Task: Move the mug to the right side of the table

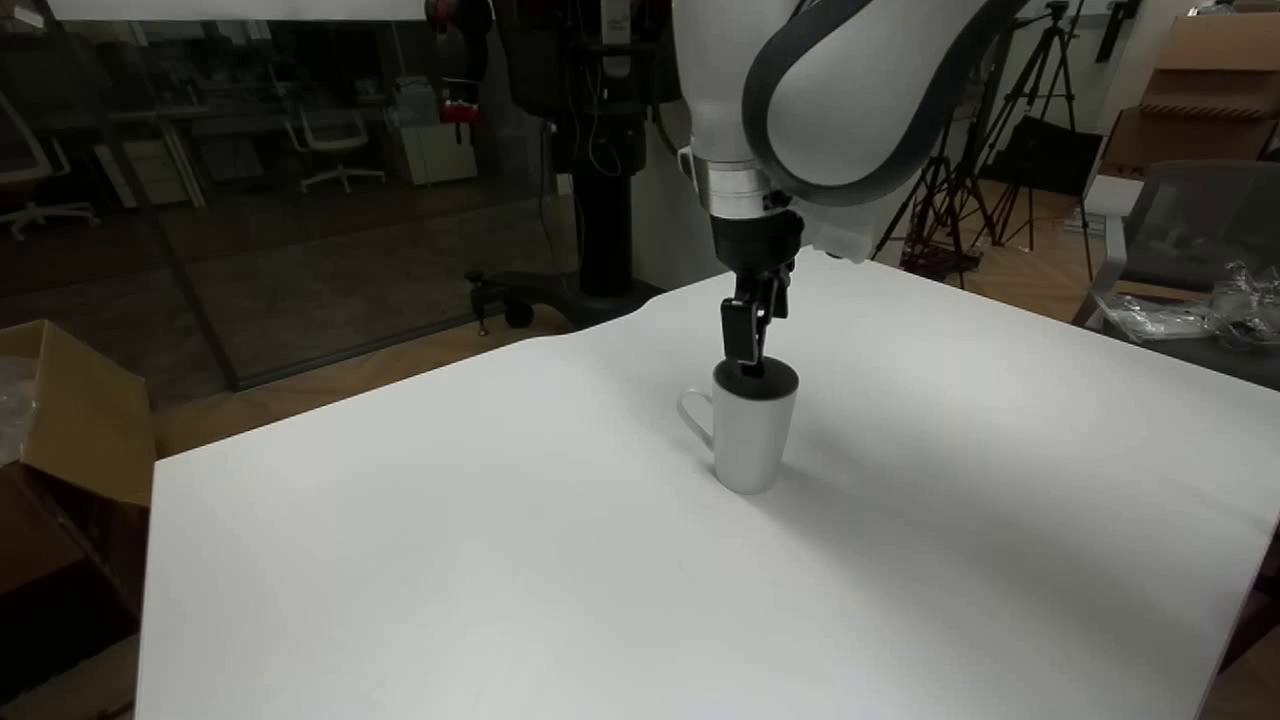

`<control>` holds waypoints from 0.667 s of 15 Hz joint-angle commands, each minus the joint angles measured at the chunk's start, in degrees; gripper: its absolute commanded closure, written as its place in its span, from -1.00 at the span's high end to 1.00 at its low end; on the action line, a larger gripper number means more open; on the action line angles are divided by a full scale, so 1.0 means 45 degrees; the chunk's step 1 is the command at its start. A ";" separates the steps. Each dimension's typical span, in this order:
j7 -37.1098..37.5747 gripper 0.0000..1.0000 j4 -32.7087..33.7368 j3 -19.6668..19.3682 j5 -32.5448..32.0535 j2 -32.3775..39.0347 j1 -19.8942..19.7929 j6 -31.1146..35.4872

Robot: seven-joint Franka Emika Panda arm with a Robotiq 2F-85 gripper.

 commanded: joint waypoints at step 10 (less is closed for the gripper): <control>-0.1474 0.96 -0.0019 0.0219 0.1697 0.0466 -0.0914 0.0266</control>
